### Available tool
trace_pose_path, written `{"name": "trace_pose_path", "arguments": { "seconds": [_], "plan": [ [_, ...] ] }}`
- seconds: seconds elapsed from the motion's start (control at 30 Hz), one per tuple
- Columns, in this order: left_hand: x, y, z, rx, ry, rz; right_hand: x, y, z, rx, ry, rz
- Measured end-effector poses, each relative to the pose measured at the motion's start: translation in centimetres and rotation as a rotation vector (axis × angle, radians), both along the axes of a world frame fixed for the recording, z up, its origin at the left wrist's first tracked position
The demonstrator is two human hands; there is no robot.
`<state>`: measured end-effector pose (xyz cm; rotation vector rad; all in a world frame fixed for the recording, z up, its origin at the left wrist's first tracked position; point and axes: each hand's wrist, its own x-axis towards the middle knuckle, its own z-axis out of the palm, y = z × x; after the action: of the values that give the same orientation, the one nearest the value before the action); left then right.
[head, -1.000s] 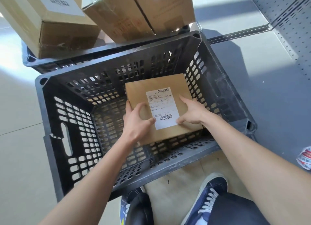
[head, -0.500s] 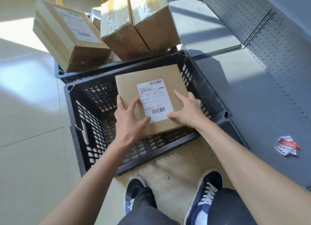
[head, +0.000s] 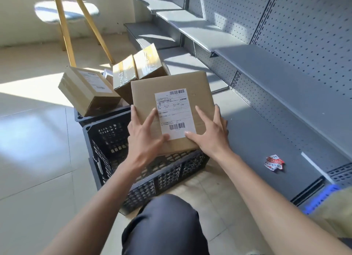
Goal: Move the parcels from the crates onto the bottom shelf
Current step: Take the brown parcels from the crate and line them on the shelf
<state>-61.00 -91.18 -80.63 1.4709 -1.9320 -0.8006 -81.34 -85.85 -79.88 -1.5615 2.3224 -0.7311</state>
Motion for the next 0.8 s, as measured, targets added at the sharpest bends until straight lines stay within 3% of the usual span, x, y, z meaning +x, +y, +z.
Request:
{"name": "trace_pose_path", "arguments": {
  "seconds": [0.17, 0.57, 0.8],
  "plan": [
    [-2.0, 2.2, 3.9, -0.057, 0.018, -0.068, -1.6, 3.9, 3.5, -0.106, 0.038, -0.069],
    [-11.0, 10.3, 9.1, -0.143, 0.017, -0.313, -8.6, 17.8, 7.7, -0.135, 0.046, -0.202],
    [-17.5, 15.8, 11.2, -0.179, 0.037, -0.494, -12.7, 26.8, 8.5, -0.127, 0.189, -0.277]
  ]
}}
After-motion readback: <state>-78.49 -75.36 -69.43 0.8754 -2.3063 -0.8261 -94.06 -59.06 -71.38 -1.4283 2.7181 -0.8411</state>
